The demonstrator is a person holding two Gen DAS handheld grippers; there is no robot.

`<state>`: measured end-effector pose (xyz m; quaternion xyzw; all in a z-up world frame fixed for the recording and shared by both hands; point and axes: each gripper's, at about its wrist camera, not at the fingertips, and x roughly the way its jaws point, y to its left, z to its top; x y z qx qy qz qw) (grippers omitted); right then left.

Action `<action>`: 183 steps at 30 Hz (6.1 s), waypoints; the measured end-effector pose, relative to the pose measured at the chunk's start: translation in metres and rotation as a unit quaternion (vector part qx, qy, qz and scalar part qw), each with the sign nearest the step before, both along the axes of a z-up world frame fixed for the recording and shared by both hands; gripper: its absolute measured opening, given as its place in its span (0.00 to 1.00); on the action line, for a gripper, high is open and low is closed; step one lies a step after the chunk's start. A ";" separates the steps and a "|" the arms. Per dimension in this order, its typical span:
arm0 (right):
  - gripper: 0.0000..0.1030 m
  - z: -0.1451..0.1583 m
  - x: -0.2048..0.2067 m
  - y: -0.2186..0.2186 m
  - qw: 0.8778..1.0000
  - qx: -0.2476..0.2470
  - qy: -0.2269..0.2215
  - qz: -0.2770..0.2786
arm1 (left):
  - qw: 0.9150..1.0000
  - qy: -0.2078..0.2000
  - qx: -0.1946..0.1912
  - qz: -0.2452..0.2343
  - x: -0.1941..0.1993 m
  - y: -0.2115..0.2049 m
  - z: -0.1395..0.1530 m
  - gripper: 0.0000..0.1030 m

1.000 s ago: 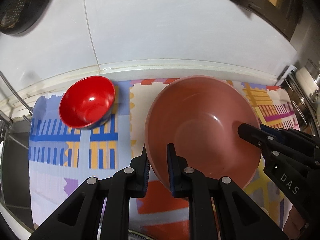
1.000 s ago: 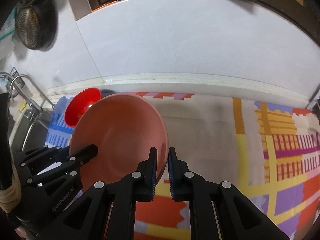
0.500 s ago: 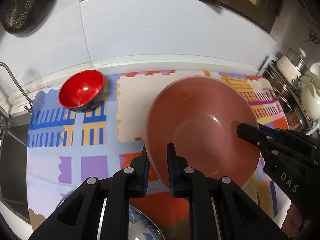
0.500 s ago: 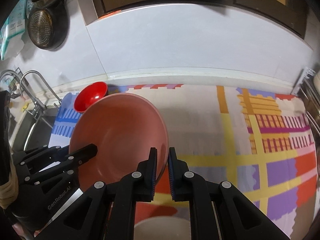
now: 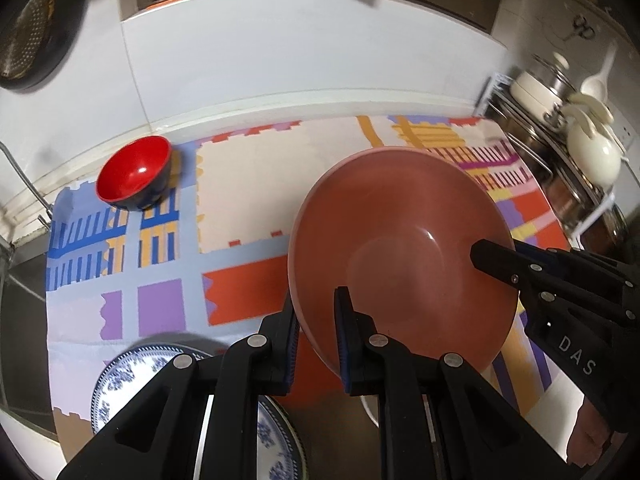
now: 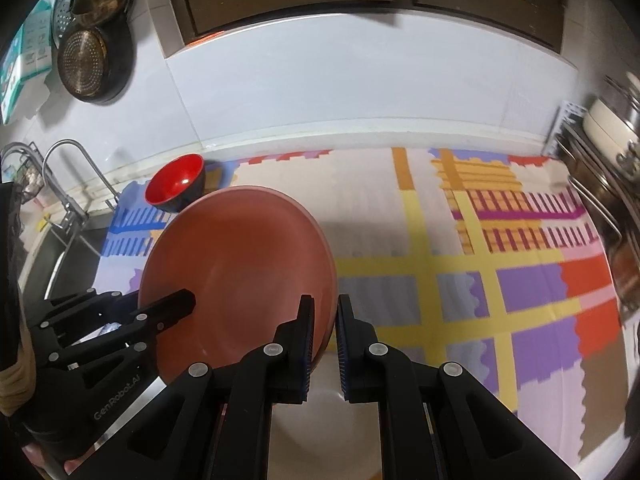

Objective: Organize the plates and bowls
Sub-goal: 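Lift the pink bowl with both tools and carry it over the white bowl, then lower the pink bowl into the white bowl and open both tools, then move both tools to the red bowl by the wall, then close both tools on the rim of the red bowl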

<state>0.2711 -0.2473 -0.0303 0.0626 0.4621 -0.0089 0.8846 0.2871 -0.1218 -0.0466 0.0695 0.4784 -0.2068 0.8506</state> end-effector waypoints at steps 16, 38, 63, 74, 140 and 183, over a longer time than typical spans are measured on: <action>0.12 -0.022 -0.048 -0.019 0.999 0.005 0.038 -0.038 | 0.998 0.033 0.031 -0.051 -0.034 -0.021 -0.029 0.18; 0.12 -0.059 -0.069 -0.028 0.995 0.019 0.092 -0.047 | 0.994 0.056 0.058 -0.074 -0.048 -0.034 -0.054 0.18; 0.25 -0.050 -0.074 -0.020 0.996 0.004 0.076 -0.034 | 0.997 0.036 0.035 -0.052 -0.042 -0.015 -0.032 0.45; 0.26 -0.027 -0.061 -0.001 0.999 0.003 0.041 -0.010 | 0.999 0.005 0.027 -0.021 -0.027 0.015 -0.009 0.50; 0.33 0.002 0.194 0.181 0.978 -0.049 -0.027 0.202 | 0.981 -0.056 0.068 0.175 0.179 0.203 -0.009 0.68; 0.15 -0.097 0.281 0.194 0.976 -0.018 0.089 0.199 | 0.986 0.047 0.057 0.150 0.276 0.198 -0.102 0.14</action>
